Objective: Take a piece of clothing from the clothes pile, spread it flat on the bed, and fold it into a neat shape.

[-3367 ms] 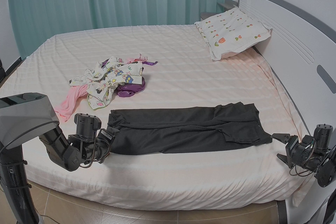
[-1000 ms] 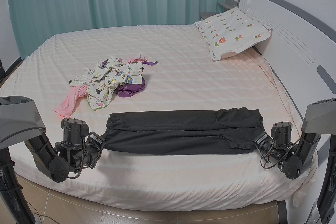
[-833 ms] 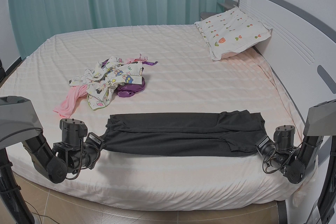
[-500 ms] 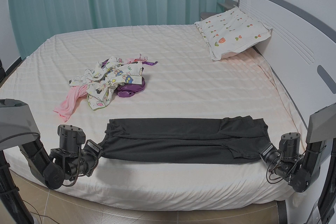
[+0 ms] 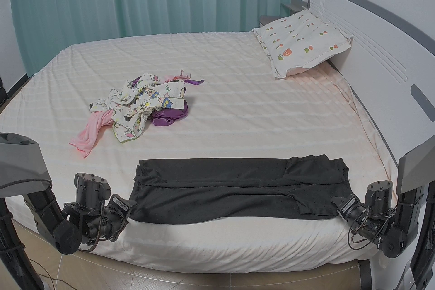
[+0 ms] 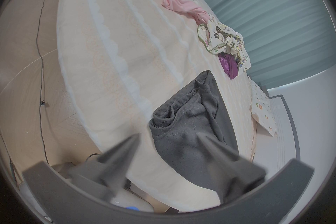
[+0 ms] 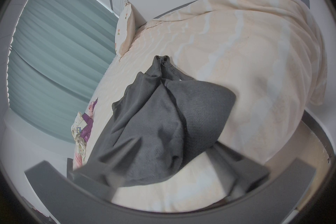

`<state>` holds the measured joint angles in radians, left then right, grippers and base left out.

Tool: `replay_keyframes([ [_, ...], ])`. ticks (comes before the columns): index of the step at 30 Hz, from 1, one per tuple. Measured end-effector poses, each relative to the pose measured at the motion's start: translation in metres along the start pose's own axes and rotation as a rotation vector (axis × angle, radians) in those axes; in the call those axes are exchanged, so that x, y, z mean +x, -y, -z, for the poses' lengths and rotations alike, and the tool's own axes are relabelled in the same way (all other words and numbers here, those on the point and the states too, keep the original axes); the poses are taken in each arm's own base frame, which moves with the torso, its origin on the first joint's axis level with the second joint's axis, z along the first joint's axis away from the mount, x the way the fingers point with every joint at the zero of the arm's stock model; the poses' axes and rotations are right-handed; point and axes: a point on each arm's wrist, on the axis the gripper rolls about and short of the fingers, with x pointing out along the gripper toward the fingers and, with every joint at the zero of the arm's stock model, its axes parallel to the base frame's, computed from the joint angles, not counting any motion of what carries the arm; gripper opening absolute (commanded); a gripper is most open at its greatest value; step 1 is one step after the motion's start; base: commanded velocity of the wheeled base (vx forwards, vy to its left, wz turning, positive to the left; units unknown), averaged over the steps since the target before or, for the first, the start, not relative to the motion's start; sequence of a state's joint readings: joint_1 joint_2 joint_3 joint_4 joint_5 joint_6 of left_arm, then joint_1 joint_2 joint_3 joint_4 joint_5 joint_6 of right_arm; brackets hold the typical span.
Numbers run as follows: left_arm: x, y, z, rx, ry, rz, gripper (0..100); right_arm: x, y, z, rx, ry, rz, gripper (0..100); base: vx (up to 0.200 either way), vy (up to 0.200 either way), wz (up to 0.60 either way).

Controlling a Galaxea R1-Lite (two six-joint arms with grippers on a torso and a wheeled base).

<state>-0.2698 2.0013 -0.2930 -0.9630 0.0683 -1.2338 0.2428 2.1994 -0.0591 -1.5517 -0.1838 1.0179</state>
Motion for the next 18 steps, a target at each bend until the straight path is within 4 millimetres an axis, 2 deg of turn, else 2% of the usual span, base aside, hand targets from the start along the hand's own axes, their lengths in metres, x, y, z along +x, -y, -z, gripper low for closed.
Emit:
replay_keyframes([
  [7,-0.009,0.003,-0.004,0.000,0.015,0.023,100,-0.009,0.003,-0.014,-0.013,0.039,0.002,100,0.000,0.000,0.00],
  [18,-0.029,0.024,-0.031,0.035,0.109,0.133,100,-0.021,0.000,-0.058,-0.094,0.174,-0.081,100,0.000,0.000,0.00],
])
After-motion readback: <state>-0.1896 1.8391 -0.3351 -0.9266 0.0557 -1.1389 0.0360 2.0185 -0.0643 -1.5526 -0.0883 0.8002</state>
